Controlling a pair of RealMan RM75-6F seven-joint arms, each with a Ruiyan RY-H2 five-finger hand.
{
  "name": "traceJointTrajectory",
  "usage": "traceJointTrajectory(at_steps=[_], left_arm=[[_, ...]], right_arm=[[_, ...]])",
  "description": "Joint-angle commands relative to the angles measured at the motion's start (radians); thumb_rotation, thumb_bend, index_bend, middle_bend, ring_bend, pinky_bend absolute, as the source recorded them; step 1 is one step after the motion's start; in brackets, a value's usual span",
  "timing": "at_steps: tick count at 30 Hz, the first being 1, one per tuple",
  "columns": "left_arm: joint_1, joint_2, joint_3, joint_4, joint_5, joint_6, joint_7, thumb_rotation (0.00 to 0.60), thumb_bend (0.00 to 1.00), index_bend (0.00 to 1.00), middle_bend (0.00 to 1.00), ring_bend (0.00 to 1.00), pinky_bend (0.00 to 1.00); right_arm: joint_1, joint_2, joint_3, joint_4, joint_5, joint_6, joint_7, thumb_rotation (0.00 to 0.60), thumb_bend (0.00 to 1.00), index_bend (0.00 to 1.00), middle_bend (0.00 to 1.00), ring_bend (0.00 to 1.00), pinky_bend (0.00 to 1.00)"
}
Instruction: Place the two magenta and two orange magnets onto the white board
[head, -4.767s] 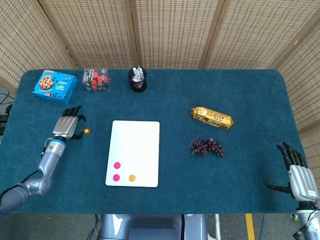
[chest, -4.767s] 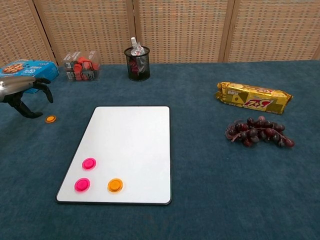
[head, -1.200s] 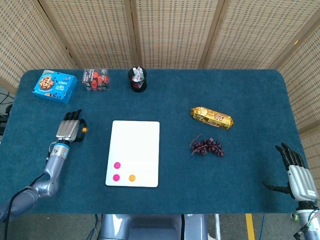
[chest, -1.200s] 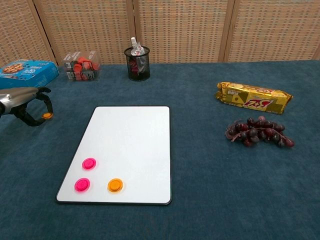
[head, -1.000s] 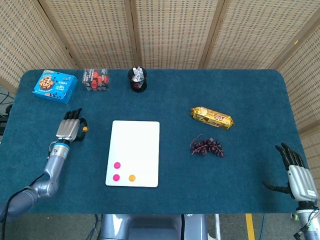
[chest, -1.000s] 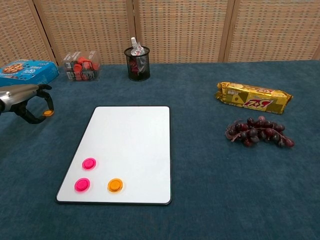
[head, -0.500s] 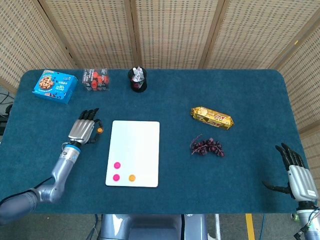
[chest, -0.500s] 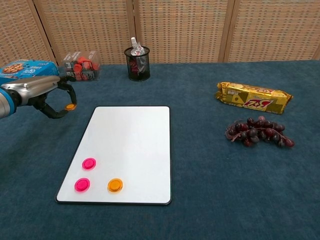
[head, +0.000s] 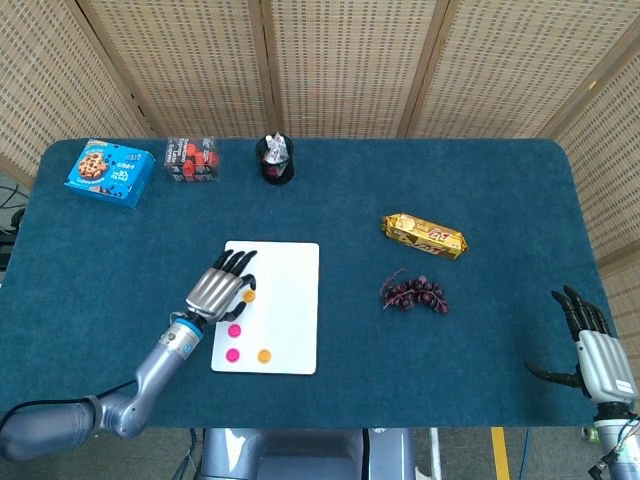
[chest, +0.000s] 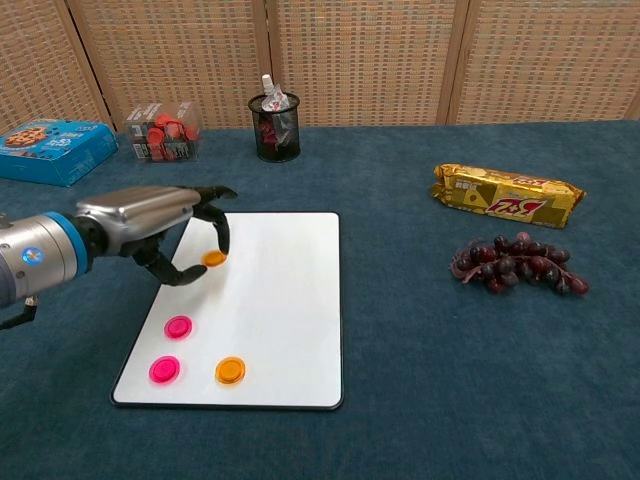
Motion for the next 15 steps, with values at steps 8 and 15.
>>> traceJointTrajectory(at_steps=[8,15], left_arm=[[0.006,-0.043,0.050,-0.041,0.019,0.025,0.042,0.600,0.46,0.79,0.00,0.00,0.00],[0.018,-0.038,0.070,-0.064,0.041,0.055,0.066,0.600,0.45,0.79,0.00,0.00,0.00]], right_arm=[[0.001,0.001,0.000,0.001,0.000,-0.002,0.004,0.600,0.00,0.00,0.00,0.00,0.00],[0.001,0.001,0.000,0.000,0.000,-0.002,0.006,0.600,0.00,0.00,0.00,0.00,0.00]])
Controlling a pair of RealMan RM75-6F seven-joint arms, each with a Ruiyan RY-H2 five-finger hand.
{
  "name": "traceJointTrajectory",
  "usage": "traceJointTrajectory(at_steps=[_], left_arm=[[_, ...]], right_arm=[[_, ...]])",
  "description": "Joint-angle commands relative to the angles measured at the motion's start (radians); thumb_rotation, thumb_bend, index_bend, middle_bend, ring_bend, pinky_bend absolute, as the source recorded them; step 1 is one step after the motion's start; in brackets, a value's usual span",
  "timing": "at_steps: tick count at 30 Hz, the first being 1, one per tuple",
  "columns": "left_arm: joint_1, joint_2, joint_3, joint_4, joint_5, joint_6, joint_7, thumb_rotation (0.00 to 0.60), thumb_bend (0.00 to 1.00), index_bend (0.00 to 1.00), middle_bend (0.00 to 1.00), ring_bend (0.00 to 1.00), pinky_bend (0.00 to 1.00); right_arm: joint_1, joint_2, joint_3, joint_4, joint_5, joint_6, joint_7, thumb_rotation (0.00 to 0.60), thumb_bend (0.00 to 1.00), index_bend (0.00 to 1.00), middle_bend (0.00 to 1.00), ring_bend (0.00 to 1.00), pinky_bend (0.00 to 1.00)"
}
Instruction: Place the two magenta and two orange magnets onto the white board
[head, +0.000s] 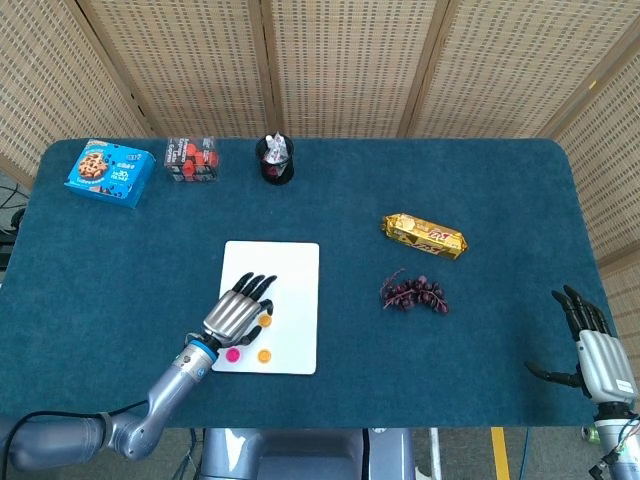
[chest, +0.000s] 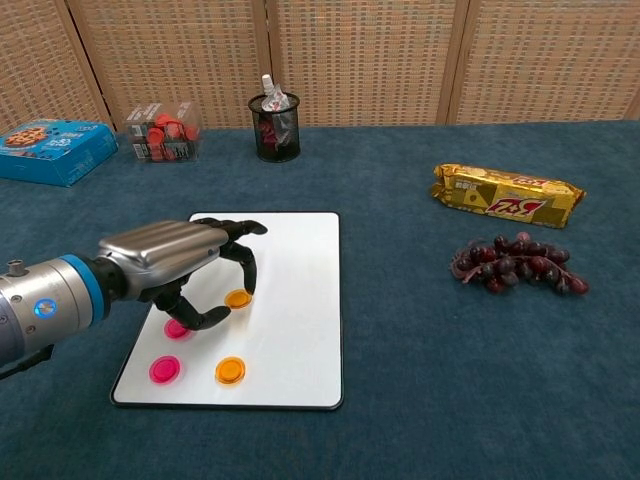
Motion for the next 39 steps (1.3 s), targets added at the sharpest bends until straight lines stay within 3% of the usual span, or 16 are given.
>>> traceJointTrajectory(at_steps=[1,19,39], left_arm=[[0.005,0.005,0.008,-0.007,0.005,0.005,0.006,0.600,0.45,0.79,0.00,0.00,0.00],[0.025,-0.001,0.041,0.001,0.023,0.015,0.025,0.600,0.45,0.79,0.00,0.00,0.00],[0.036,-0.020,0.039,0.022,0.033,0.022,0.032,0.600,0.44,0.79,0.00,0.00,0.00]], right_arm=[[0.000,0.000,0.000,0.000,0.000,0.000,0.000,0.600,0.00,0.00,0.00,0.00,0.00],[-0.001,0.001,-0.001,-0.001,0.000,0.001,0.002,0.600,0.00,0.00,0.00,0.00,0.00],[0.000,0.001,-0.001,0.000,-0.001,0.000,0.003,0.600,0.00,0.00,0.00,0.00,0.00]])
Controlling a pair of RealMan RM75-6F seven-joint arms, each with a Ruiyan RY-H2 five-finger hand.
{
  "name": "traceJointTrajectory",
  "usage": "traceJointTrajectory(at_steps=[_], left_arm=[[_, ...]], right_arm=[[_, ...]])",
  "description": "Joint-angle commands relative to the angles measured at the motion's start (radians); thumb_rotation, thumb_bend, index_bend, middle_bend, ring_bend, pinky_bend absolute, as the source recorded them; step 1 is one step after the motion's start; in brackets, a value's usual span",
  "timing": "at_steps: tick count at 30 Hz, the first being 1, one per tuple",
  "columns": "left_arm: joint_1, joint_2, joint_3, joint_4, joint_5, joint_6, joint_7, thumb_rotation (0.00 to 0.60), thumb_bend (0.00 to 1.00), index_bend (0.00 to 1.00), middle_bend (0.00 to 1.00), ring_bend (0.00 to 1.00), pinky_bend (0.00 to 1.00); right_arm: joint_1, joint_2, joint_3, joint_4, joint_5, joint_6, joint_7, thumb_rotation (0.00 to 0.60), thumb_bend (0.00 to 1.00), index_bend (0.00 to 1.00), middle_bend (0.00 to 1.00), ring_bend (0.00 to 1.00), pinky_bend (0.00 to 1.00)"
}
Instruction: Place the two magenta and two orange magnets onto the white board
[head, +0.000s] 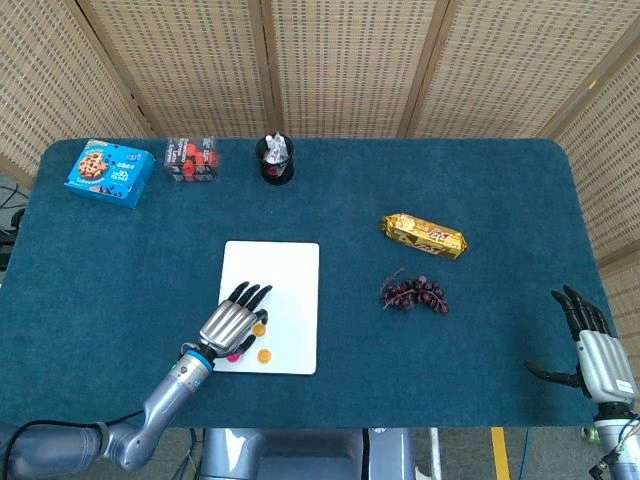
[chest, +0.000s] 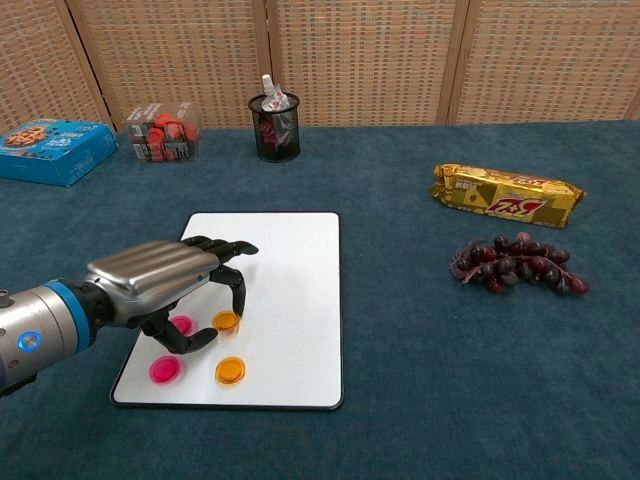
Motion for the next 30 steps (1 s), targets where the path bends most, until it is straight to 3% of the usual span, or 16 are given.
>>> traceJointTrajectory(at_steps=[1,7,17,23,30], left_arm=[[0.000,-0.001,0.000,0.002,0.004,0.000,-0.002,0.600,0.44,0.79,0.00,0.00,0.00],[0.000,-0.005,-0.003,0.006,0.008,-0.003,-0.009,0.600,0.43,0.78,0.00,0.00,0.00],[0.001,0.003,-0.007,-0.006,0.005,-0.013,-0.017,0.600,0.40,0.49,0.00,0.00,0.00],[0.001,0.008,-0.009,-0.008,0.004,-0.014,-0.019,0.600,0.40,0.39,0.00,0.00,0.00],[-0.001,0.009,-0.012,-0.012,-0.005,-0.019,-0.014,0.600,0.40,0.35,0.00,0.00,0.00]], right_arm=[[0.000,0.000,0.000,0.000,0.000,0.000,0.001,0.600,0.00,0.00,0.00,0.00,0.00],[0.000,0.000,0.000,0.000,0.000,0.001,0.002,0.600,0.00,0.00,0.00,0.00,0.00],[0.000,0.000,0.000,0.001,-0.001,0.001,0.002,0.600,0.00,0.00,0.00,0.00,0.00],[0.000,0.000,0.000,0.001,-0.001,0.001,0.002,0.600,0.00,0.00,0.00,0.00,0.00],[0.000,0.001,0.000,0.000,0.000,0.001,0.002,0.600,0.00,0.00,0.00,0.00,0.00]])
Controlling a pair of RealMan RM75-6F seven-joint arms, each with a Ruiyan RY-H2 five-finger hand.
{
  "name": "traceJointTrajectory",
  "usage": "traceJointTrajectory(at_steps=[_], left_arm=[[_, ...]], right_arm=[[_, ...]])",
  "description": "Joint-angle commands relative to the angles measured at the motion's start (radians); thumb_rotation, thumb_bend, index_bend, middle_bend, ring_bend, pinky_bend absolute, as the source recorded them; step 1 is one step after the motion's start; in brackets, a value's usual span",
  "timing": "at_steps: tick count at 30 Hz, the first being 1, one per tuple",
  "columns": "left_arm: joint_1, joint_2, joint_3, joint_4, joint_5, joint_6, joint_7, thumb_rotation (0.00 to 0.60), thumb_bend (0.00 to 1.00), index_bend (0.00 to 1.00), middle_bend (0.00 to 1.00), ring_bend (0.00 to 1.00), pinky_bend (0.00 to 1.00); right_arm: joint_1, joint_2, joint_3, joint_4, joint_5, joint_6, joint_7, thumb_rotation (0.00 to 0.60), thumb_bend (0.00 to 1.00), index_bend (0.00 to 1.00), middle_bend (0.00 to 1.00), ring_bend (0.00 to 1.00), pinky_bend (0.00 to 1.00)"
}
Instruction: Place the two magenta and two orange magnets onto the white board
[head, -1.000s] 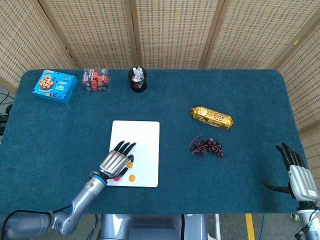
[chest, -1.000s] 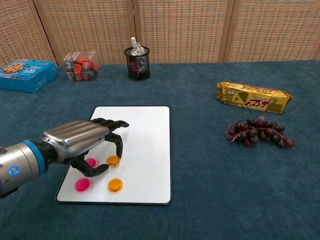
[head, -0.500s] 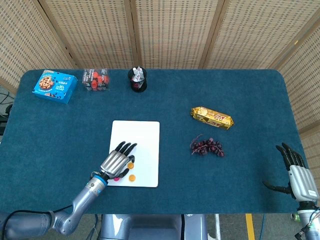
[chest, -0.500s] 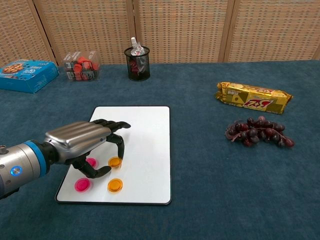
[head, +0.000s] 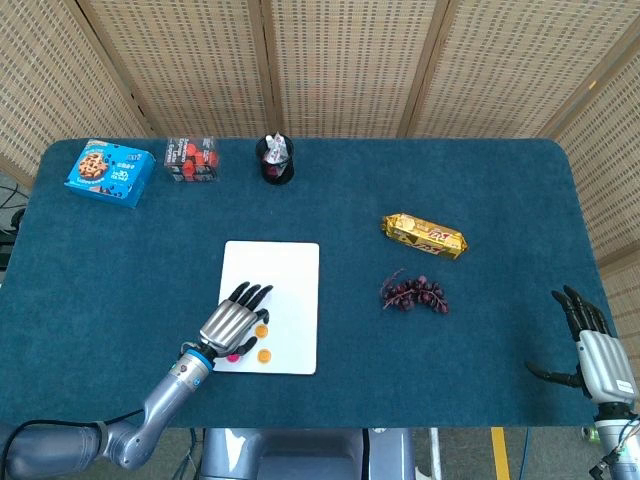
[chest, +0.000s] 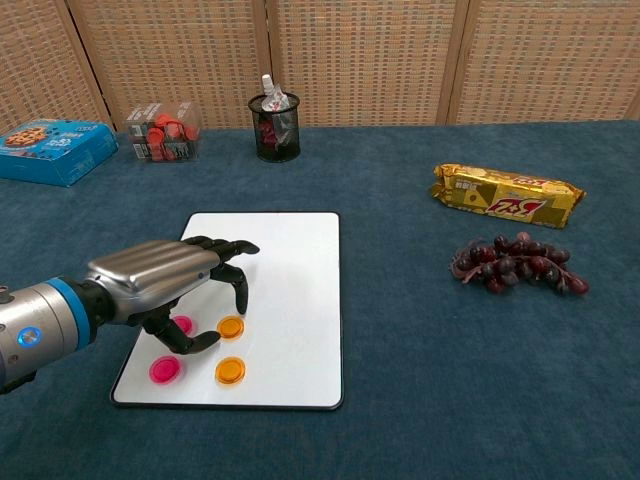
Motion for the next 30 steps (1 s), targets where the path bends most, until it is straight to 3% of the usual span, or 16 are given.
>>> traceJointTrajectory(at_steps=[1,10,15,22,26,30], left_arm=[[-0.001,0.001,-0.001,-0.002,-0.002,-0.002,0.001,0.600,0.40,0.33,0.00,0.00,0.00],[0.018,0.075,-0.028,-0.090,0.039,0.060,-0.055,0.600,0.39,0.27,0.00,0.00,0.00],[0.070,0.201,-0.024,-0.184,0.099,0.146,-0.120,0.600,0.28,0.21,0.00,0.00,0.00],[0.213,0.396,0.030,-0.250,0.151,0.312,-0.222,0.600,0.01,0.00,0.00,0.00,0.00],[0.331,0.452,0.058,-0.239,0.137,0.453,-0.238,0.600,0.00,0.00,0.00,0.00,0.00],[0.439,0.477,0.070,-0.214,0.134,0.567,-0.335,0.600,0.00,0.00,0.00,0.00,0.00]], right_arm=[[0.000,0.000,0.000,0.000,0.000,0.000,0.001,0.600,0.00,0.00,0.00,0.00,0.00],[0.000,0.000,0.000,0.002,-0.001,0.001,0.003,0.600,0.00,0.00,0.00,0.00,0.00],[0.000,-0.001,0.000,0.004,-0.005,0.004,0.001,0.600,0.00,0.00,0.00,0.00,0.00],[-0.004,-0.009,0.000,0.007,-0.014,0.022,-0.026,0.600,0.00,0.00,0.00,0.00,0.00],[-0.008,-0.020,0.002,0.015,-0.023,0.045,-0.059,0.600,0.00,0.00,0.00,0.00,0.00],[-0.013,-0.037,0.006,0.029,-0.037,0.078,-0.103,0.600,0.00,0.00,0.00,0.00,0.00]])
